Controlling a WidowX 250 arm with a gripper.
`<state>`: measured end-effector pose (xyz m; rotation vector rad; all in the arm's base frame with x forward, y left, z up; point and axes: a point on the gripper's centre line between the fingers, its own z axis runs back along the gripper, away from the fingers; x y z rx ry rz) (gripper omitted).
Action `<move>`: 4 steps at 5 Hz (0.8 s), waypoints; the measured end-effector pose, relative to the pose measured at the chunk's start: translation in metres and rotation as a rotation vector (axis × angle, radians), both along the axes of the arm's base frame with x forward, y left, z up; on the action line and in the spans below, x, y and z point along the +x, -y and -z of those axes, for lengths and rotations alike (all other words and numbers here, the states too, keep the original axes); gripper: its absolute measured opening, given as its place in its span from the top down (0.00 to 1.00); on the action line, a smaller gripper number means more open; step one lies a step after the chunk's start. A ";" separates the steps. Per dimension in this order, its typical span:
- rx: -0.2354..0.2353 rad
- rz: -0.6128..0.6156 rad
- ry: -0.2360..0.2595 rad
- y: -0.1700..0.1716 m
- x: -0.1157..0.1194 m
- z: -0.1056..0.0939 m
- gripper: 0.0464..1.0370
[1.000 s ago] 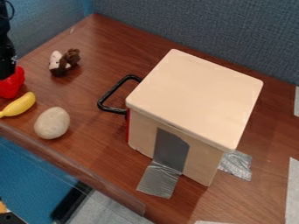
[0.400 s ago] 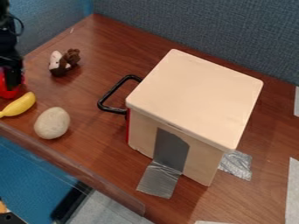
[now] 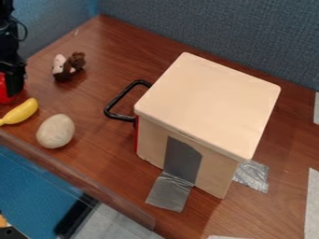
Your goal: Places a red thing on the drawer
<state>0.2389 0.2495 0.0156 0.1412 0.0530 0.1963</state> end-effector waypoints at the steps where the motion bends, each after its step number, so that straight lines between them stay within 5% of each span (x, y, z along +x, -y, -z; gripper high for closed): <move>1: -0.008 0.011 0.013 0.003 0.003 0.001 0.16; 3: -0.037 0.244 0.181 0.086 0.043 -0.072 0.16; 4: -0.098 0.357 0.201 0.132 0.062 -0.093 0.16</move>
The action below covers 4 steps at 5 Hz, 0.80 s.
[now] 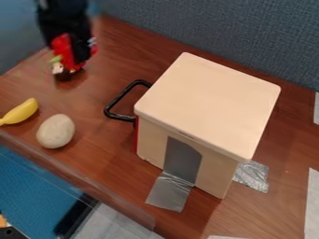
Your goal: Places a red thing on the drawer
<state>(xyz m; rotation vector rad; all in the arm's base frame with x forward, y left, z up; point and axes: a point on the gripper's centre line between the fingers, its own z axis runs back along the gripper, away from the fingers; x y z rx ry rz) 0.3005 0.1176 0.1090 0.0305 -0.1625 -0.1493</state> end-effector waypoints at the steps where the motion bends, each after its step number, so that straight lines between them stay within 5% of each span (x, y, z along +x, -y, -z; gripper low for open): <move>1: -0.022 0.169 0.027 0.055 0.019 -0.022 0.16; 2: -0.049 0.278 0.038 0.100 0.029 -0.034 0.16; 4: -0.016 0.416 -0.034 0.176 0.028 -0.017 0.16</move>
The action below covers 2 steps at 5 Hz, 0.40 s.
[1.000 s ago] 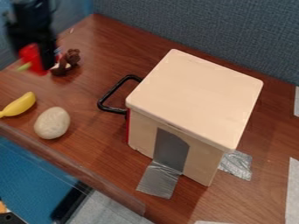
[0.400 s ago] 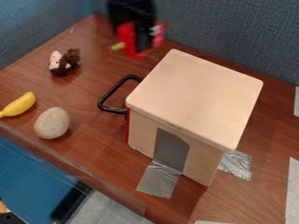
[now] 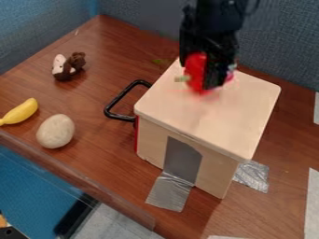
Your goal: Places a red thing on the drawer
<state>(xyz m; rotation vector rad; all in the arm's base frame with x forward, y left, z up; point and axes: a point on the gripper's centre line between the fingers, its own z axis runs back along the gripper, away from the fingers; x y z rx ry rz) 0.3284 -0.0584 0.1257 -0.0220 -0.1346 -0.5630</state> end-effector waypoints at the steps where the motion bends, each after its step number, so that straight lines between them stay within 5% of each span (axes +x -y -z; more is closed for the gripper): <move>1: 0.002 -0.003 -0.019 0.001 -0.003 0.003 0.16; 2: 0.003 -0.004 -0.056 0.001 -0.009 0.003 0.12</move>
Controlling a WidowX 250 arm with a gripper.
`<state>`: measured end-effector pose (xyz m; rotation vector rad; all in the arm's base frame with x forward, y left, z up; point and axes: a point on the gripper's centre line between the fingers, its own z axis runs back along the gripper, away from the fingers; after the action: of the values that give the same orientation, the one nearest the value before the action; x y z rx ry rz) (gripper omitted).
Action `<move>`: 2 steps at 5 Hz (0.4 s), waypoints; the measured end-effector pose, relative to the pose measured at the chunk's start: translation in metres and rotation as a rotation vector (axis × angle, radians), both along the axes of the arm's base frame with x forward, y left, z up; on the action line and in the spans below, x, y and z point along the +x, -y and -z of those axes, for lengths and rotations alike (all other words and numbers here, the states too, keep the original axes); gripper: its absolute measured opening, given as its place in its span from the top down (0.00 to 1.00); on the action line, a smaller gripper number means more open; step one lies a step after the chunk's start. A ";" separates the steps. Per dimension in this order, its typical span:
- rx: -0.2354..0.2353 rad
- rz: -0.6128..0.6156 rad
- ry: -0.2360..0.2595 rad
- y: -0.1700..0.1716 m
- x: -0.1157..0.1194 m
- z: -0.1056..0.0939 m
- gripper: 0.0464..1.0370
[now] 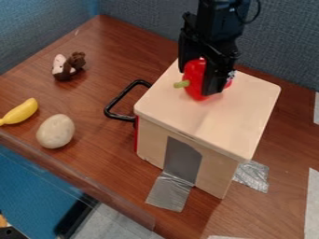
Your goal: Places a red thing on the drawer
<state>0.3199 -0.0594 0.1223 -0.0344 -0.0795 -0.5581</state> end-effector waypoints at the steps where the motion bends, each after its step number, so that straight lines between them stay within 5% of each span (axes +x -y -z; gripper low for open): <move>1: -0.009 -0.010 -0.008 0.001 -0.002 -0.008 0.03; 2: -0.019 -0.023 0.058 0.000 -0.004 -0.038 0.04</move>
<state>0.3154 -0.0597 0.1606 -0.0358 -0.1415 -0.5359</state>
